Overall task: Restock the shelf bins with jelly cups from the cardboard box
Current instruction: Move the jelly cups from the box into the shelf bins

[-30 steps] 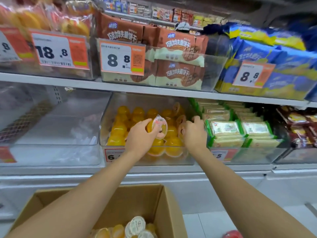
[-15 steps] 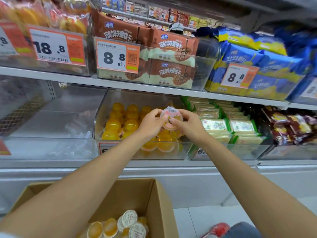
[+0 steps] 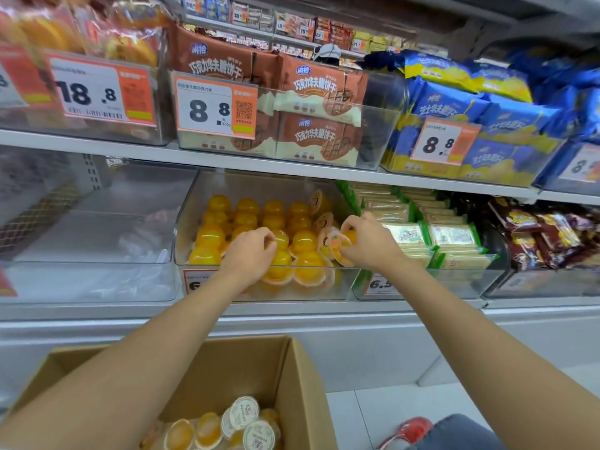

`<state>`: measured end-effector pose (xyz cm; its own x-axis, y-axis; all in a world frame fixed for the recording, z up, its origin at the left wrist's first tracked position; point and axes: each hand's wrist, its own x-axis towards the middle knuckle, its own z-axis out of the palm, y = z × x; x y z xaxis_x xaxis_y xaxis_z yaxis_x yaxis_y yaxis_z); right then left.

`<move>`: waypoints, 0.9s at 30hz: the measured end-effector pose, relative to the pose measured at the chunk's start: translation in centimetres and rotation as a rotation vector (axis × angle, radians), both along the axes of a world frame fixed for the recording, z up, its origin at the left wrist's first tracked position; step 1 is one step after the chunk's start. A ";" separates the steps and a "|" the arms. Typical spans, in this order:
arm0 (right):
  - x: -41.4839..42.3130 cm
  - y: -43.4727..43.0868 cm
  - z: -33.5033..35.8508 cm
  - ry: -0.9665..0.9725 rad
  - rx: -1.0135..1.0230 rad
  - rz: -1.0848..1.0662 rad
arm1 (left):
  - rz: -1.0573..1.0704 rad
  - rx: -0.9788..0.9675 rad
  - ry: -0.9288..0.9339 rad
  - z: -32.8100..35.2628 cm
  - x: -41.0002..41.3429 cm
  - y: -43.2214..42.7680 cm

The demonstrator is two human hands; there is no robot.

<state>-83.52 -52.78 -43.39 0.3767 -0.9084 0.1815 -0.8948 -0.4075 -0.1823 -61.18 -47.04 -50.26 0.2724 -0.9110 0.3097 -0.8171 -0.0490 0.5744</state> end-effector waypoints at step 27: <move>-0.4 -1.5 -4.2 0.055 -0.331 -0.009 | -0.443 0.335 -0.053 3.1 -6.0 -17.0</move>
<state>-83.93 -54.26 -47.61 0.3863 -0.8069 0.4468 -0.9035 -0.4286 0.0071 -67.21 -64.07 -47.17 -0.1673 -0.9858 -0.0136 -0.8284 0.1331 0.5441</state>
